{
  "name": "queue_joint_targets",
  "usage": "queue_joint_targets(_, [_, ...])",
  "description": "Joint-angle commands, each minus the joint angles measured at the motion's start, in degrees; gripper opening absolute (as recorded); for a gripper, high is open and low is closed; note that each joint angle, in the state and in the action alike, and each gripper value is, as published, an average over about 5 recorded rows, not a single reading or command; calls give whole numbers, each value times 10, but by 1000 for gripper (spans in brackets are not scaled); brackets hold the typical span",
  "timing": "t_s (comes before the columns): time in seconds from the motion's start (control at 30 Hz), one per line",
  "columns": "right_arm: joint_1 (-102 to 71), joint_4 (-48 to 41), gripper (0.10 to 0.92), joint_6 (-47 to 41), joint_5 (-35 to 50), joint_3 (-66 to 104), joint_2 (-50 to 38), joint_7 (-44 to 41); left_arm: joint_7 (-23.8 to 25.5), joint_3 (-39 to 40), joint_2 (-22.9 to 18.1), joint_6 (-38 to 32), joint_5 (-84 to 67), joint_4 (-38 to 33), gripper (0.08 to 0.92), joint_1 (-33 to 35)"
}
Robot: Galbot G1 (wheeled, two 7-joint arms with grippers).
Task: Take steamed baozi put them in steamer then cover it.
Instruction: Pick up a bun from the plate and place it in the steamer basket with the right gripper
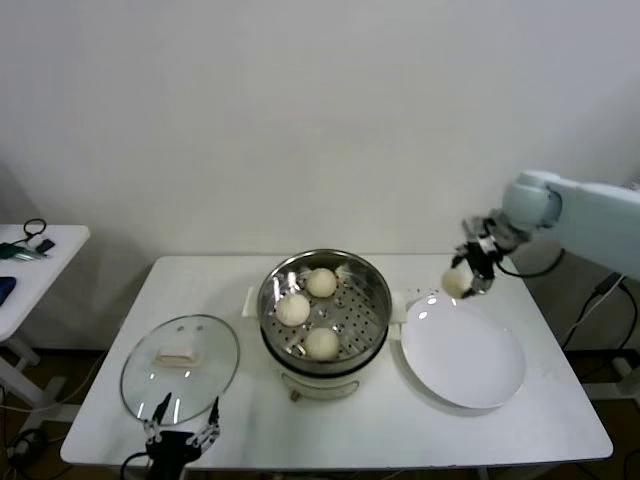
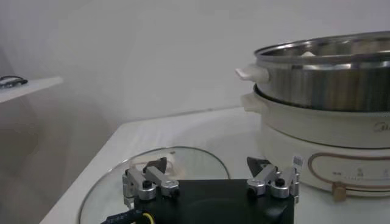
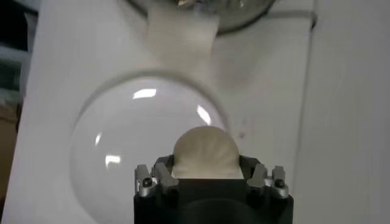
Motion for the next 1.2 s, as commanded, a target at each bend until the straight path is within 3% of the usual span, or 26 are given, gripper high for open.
queue_joint_targets(0.03, [169, 135, 705, -93, 215, -37, 125, 43, 0, 0, 1, 0, 0, -1, 823, 0])
queue_joint_targets(0.3, [26, 112, 704, -137, 178, -11, 195, 107, -1, -4, 1, -2, -6, -2, 823, 2])
queue_joint_targets(0.63, [-116, 22, 704, -142, 61, 9, 194, 123, -1, -8, -2, 0, -7, -1, 823, -2])
queue_joint_targets(1.2, [-152, -24, 735, -112, 47, 49, 191, 117, -1, -8, -1, 0, -6, 9, 823, -6])
